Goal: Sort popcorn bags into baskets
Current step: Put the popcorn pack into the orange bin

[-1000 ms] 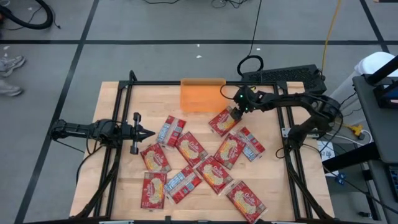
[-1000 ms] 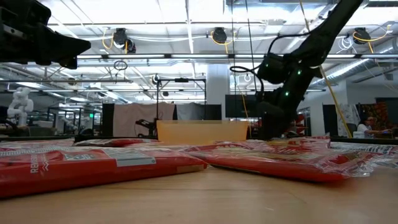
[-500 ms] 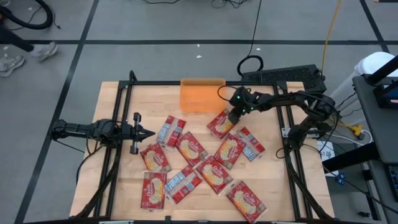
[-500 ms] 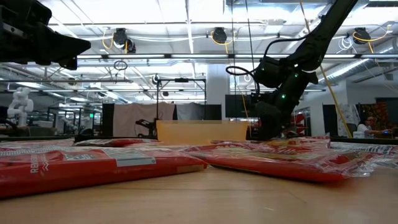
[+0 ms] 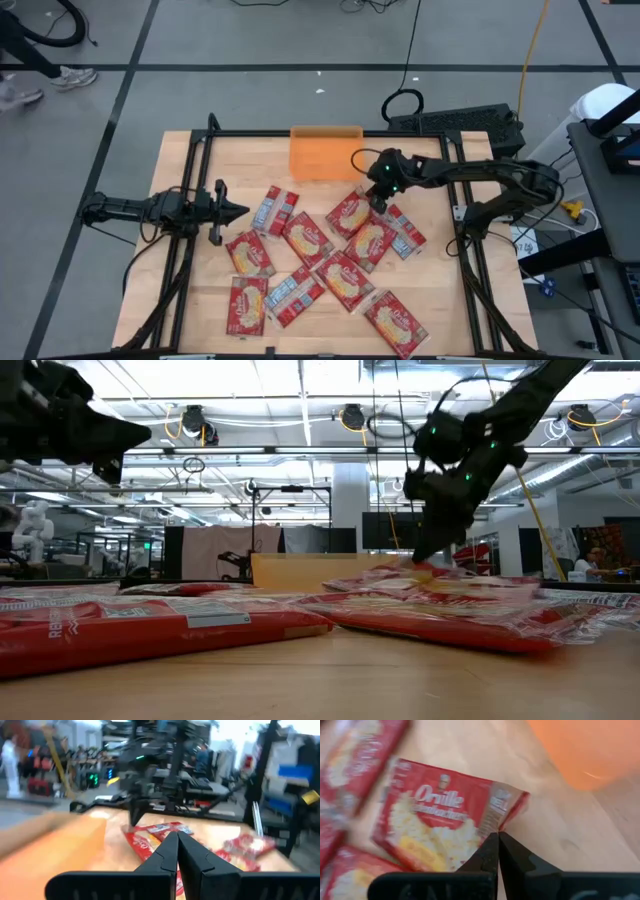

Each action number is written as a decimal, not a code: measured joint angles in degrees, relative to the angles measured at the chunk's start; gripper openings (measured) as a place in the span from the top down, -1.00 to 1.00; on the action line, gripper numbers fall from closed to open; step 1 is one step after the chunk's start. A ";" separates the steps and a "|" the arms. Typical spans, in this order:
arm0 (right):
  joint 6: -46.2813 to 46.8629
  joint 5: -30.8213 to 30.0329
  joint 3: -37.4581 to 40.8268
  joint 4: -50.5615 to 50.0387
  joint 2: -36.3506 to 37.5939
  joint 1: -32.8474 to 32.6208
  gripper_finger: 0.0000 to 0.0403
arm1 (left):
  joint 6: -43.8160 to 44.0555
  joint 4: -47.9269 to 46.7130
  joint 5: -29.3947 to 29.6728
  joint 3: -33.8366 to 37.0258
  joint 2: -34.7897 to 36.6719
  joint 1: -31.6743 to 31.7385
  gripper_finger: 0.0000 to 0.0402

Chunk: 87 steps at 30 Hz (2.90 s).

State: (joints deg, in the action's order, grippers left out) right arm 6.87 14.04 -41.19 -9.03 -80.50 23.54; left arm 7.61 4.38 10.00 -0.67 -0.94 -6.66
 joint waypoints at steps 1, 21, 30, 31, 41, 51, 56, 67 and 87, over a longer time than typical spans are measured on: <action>0.29 -0.18 0.00 0.08 1.18 -1.26 1.00 | 2.73 0.04 1.85 0.00 -0.32 -0.02 0.95; 1.43 -8.18 -0.13 11.02 8.56 -19.31 1.00 | 13.33 33.01 9.81 -0.08 -35.50 -3.24 0.49; 0.83 -8.34 -0.16 14.53 7.76 -23.13 1.00 | 10.48 36.72 9.49 -11.12 -59.12 -4.46 -0.30; 0.78 -8.32 -0.22 15.19 7.53 -23.49 1.00 | 10.03 36.45 9.48 -12.96 -61.96 -4.46 -0.36; -0.72 -8.24 -0.28 18.72 5.52 -26.34 1.00 | -1.42 36.06 8.18 -29.78 -85.82 -1.42 -0.64; -2.56 -8.31 -0.22 22.07 4.60 -28.76 1.00 | -2.57 36.26 -15.97 -39.42 -98.05 7.65 -0.37; -3.05 -8.38 -0.20 22.55 4.58 -28.93 1.00 | -4.13 39.40 -23.25 -41.22 -103.88 9.05 -0.20; 3.28 -19.05 -0.20 19.61 6.62 -29.07 0.98 | -7.35 45.86 -27.35 -41.59 -106.11 8.92 0.90; 10.28 -36.53 -18.41 -2.29 0.69 -33.00 -0.31 | -16.26 18.83 -6.32 -41.62 -90.39 7.61 0.89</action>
State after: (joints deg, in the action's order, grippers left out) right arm 17.15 -22.49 -59.60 -11.32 -79.80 -9.46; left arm -8.65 23.22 3.68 -42.28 -91.33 0.95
